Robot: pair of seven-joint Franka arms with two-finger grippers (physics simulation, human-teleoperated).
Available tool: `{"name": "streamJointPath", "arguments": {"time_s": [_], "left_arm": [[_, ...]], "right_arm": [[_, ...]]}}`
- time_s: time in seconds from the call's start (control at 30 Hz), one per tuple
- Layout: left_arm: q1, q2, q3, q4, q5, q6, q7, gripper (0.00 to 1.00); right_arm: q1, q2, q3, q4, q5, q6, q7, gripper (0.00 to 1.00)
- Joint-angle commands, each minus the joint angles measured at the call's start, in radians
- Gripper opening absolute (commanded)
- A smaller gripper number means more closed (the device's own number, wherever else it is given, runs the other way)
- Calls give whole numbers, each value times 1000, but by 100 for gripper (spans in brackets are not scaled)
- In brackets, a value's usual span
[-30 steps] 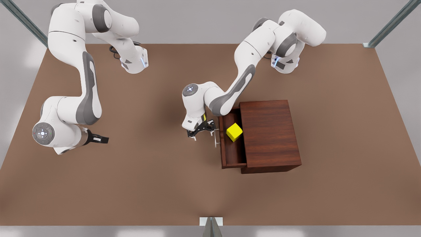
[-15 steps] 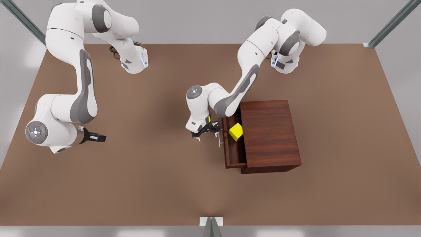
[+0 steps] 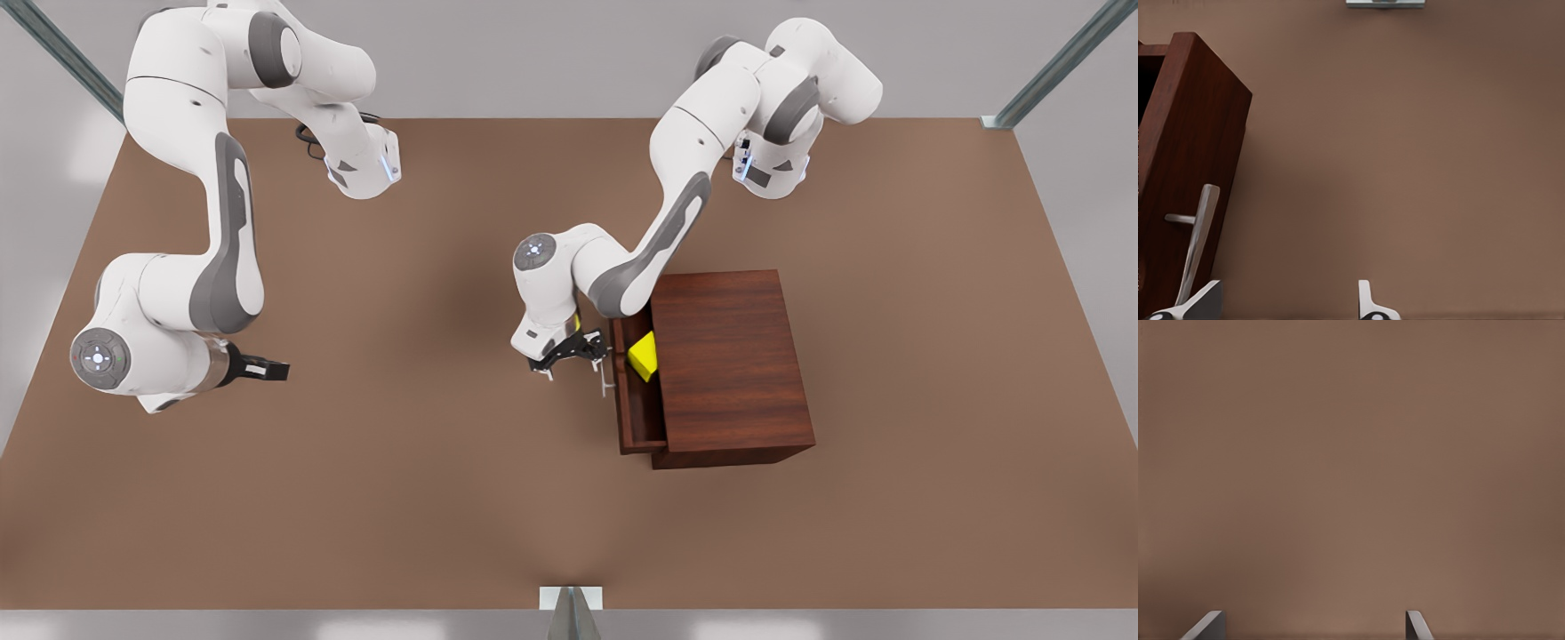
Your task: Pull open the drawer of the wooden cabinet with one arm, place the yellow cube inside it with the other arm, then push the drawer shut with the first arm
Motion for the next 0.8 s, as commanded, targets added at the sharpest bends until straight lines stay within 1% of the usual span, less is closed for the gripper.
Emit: {"name": "streamJointPath", "arguments": {"time_s": [0.0,0.77], "left_arm": [[0,-7,0,-6,2,-1,74,100],[-1,-22,-1,-52,-2,-3,102,100]], "right_arm": [[0,-1,0,1,1,-2,-3,100],[0,-1,0,1,3,-3,-1,100]]}}
